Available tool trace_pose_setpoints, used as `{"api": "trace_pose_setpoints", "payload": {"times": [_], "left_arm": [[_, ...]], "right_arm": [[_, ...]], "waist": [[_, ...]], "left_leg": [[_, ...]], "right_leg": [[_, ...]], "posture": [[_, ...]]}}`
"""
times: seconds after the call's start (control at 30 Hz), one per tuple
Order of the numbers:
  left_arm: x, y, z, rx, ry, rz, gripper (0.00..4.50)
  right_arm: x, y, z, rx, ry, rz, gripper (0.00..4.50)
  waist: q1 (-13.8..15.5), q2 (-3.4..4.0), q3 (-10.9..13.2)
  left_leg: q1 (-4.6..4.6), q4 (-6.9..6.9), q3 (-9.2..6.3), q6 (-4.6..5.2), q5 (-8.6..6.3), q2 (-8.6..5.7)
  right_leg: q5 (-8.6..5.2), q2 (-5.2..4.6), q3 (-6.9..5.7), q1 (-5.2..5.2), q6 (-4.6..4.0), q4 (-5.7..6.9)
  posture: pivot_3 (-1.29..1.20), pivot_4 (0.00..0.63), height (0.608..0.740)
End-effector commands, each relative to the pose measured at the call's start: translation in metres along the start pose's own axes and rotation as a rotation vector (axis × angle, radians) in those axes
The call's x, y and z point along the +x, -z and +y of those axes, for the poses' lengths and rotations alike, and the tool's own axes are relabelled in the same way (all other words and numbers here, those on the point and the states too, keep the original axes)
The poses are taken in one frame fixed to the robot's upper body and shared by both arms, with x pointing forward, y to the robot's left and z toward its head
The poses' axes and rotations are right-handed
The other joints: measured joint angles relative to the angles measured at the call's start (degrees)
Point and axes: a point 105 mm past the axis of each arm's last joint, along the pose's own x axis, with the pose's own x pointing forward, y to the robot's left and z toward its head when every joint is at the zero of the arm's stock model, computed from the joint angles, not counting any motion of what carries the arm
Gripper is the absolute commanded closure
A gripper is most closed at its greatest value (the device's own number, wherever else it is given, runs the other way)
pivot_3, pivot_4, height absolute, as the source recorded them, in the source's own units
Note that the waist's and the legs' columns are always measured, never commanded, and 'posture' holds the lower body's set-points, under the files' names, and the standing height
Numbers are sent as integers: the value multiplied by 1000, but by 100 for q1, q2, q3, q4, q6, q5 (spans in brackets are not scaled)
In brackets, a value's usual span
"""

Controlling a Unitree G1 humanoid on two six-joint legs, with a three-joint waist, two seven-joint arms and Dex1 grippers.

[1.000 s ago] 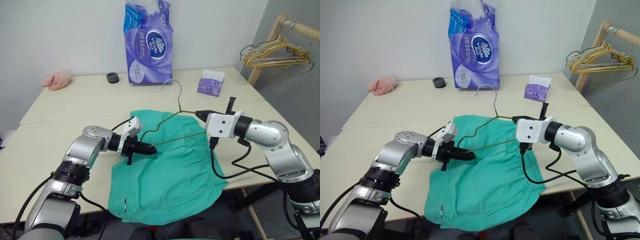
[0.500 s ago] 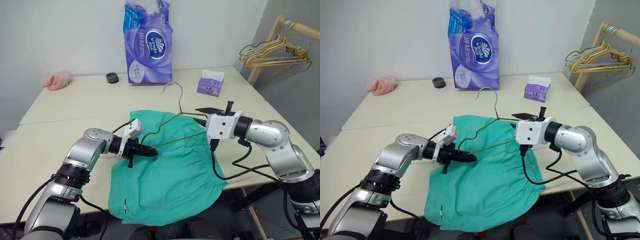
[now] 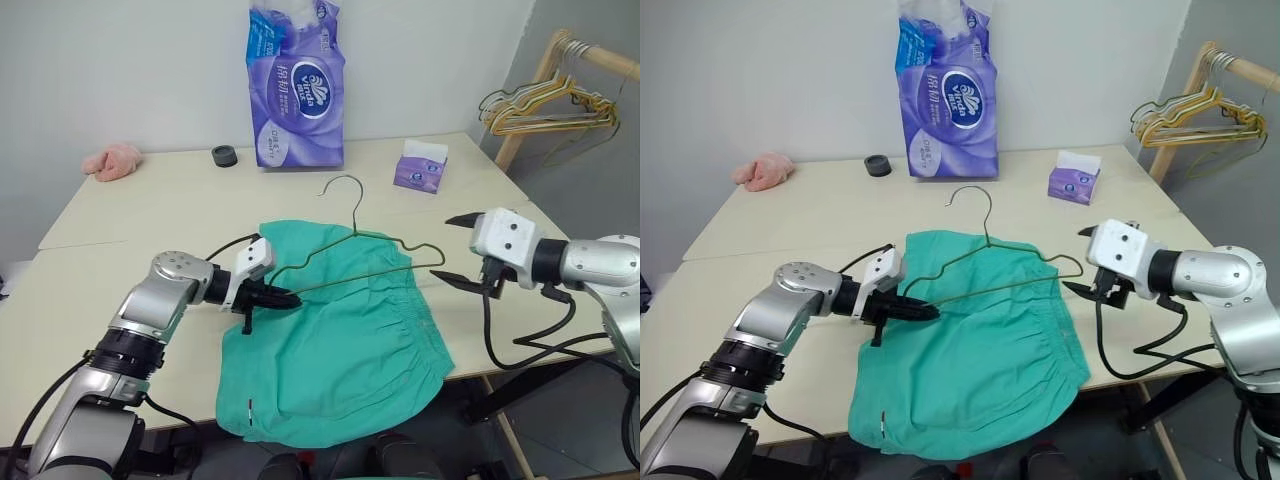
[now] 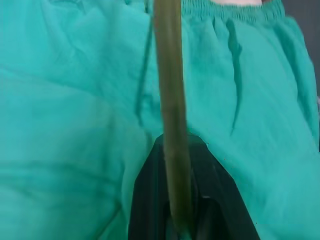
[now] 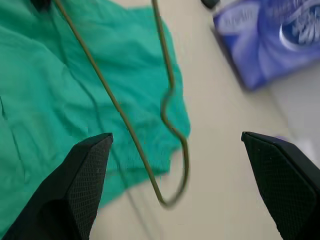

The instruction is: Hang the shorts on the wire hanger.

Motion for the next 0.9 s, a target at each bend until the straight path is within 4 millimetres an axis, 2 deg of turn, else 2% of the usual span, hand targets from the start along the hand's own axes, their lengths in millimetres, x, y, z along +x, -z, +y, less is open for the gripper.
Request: {"api": "trace_pose_setpoints", "payload": {"times": [0.03, 0.3, 0.6, 0.7, 0.9], "left_arm": [[-3, -16, 0, 126, 14, 9, 4500], [1, -17, -8, 209, 50, 42, 4500], [4, -8, -15, 259, 60, 84, 4500], [5, -7, -15, 271, 54, 90, 4500], [6, -8, -15, 276, 55, 84, 4500]], "right_arm": [[-1, 3, 16, 63, -118, -11, 57], [13, 21, 35, 128, -283, 107, 57], [22, 31, 44, 197, -353, 170, 57], [24, 34, 47, 206, -360, 184, 644], [31, 39, 51, 201, -354, 216, 2718]], "waist": [[-3, 3, 3], [-16, 8, 7], [-5, 9, 7], [0, 9, 7], [-1, 9, 7]], "left_leg": [[-1, 0, 0, 0, 0, 1], [0, 0, 4, 0, 0, 1], [-2, 2, 3, 0, 0, 1], [-2, 2, 1, 0, 0, 1], [-2, 2, 2, 0, 0, 1]], "right_leg": [[-3, 2, -1, 0, 6, -1], [-14, 1, 3, -1, 25, 0], [-14, 1, 3, -2, 25, 0], [-14, 0, 1, -1, 25, 0], [-14, 0, 1, -1, 25, 0]], "posture": [[-160, 45, 740], [-157, 43, 740], [-147, 40, 740], [-144, 40, 740], [-146, 40, 740]]}}
